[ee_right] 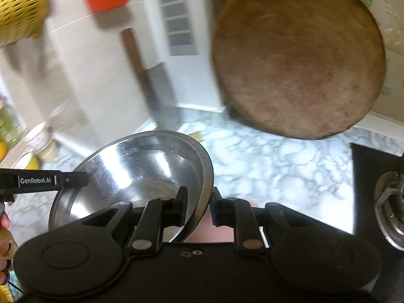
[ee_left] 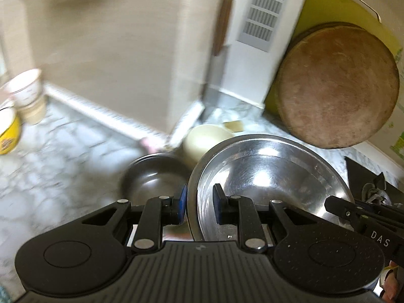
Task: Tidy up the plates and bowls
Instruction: 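Lift the steel bowl and carry it toward the sink side of the counter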
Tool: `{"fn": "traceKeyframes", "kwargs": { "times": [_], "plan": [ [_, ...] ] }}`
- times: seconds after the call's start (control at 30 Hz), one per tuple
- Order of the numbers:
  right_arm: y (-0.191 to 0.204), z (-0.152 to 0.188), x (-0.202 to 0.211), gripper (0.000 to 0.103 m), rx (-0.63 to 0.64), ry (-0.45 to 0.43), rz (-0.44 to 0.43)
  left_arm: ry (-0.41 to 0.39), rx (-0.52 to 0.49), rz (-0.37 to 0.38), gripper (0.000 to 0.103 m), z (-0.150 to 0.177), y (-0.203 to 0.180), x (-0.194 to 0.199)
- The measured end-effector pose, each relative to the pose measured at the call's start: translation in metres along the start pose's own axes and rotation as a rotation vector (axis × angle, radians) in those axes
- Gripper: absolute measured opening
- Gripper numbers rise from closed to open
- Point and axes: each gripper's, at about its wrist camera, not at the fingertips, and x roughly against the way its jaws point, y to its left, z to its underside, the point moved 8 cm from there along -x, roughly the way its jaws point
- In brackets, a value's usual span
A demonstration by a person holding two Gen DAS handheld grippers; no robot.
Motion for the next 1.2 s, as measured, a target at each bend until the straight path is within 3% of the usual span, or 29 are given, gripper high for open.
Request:
{"fn": "traceKeyframes", "kwargs": {
  "times": [0.37, 0.67, 0.93, 1.2],
  "plan": [
    [0.092, 0.047, 0.007, 0.02, 0.086, 0.046, -0.128, -0.029, 0.097, -0.102, 0.021, 0.055, 0.09, 0.053],
    [0.147, 0.094, -0.007, 0.02, 0.157, 0.122, -0.199, -0.019, 0.176, -0.155, 0.021, 0.107, 0.155, 0.067],
    [0.169, 0.137, -0.034, 0.02, 0.177, 0.19, -0.225, -0.037, 0.162, -0.201, 0.021, 0.138, 0.178, 0.055],
    [0.171, 0.151, -0.052, 0.02, 0.198, 0.222, -0.22, -0.007, 0.174, -0.2, 0.021, 0.156, 0.187, 0.038]
  ]
}}
